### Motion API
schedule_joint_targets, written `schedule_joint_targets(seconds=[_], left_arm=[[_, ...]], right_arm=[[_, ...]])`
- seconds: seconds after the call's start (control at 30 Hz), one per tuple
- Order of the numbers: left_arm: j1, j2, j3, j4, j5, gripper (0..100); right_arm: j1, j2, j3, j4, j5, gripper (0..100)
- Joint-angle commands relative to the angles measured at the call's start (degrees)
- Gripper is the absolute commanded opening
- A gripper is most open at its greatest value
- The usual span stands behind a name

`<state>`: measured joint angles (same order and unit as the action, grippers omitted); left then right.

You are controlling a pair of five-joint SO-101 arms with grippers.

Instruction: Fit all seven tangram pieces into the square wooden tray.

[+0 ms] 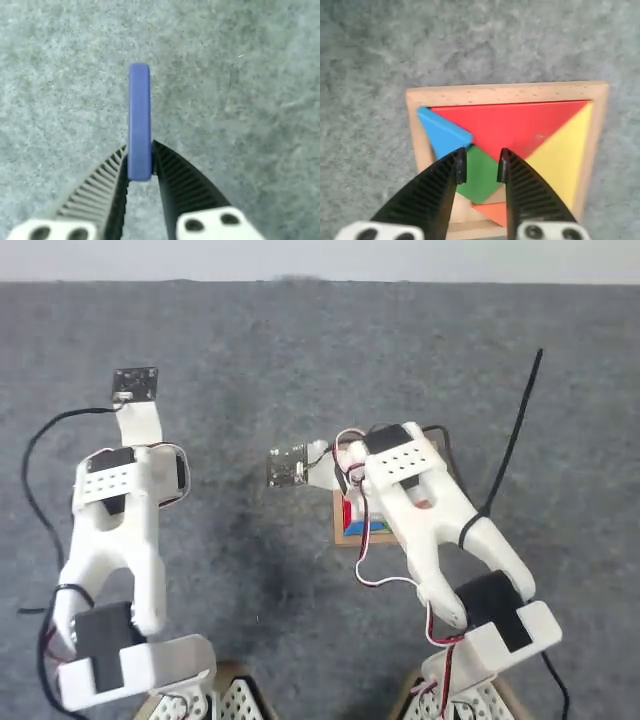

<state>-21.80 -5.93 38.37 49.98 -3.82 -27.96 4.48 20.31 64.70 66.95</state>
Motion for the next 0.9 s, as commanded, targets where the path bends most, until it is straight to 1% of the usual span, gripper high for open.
schedule_joint_targets(seconds=[0.0,0.1,0.27,0.4,0.6,0.7,0.87], left_arm=[[0.6,-0.4,-1.5,0.1,0.4,1],[0.6,-0.4,-1.5,0.2,0.4,1],[0.6,-0.4,-1.4,0.2,0.4,1],[0.6,-0.4,-1.4,0.2,0.4,1],[0.6,-0.4,-1.4,0.1,0.4,1],[0.6,-0.4,-1.4,0.1,0.4,1],[0.6,-0.4,-1.4,0.1,0.4,1]], right_arm=[[-0.9,-0.4,3.1,-1.9,-0.7,11.8],[-0.8,-0.5,6.2,-5.1,-1.0,11.8],[-0.7,-0.5,6.6,-5.9,-2.3,11.8],[-0.7,-1.2,5.5,-5.5,-2.3,11.8],[-0.8,-5.3,0.4,-0.1,-2.3,11.8],[-1.2,-6.0,0.2,-0.4,-3.1,11.8],[-1.5,-3.2,0.1,-2.5,-5.7,11.8]])
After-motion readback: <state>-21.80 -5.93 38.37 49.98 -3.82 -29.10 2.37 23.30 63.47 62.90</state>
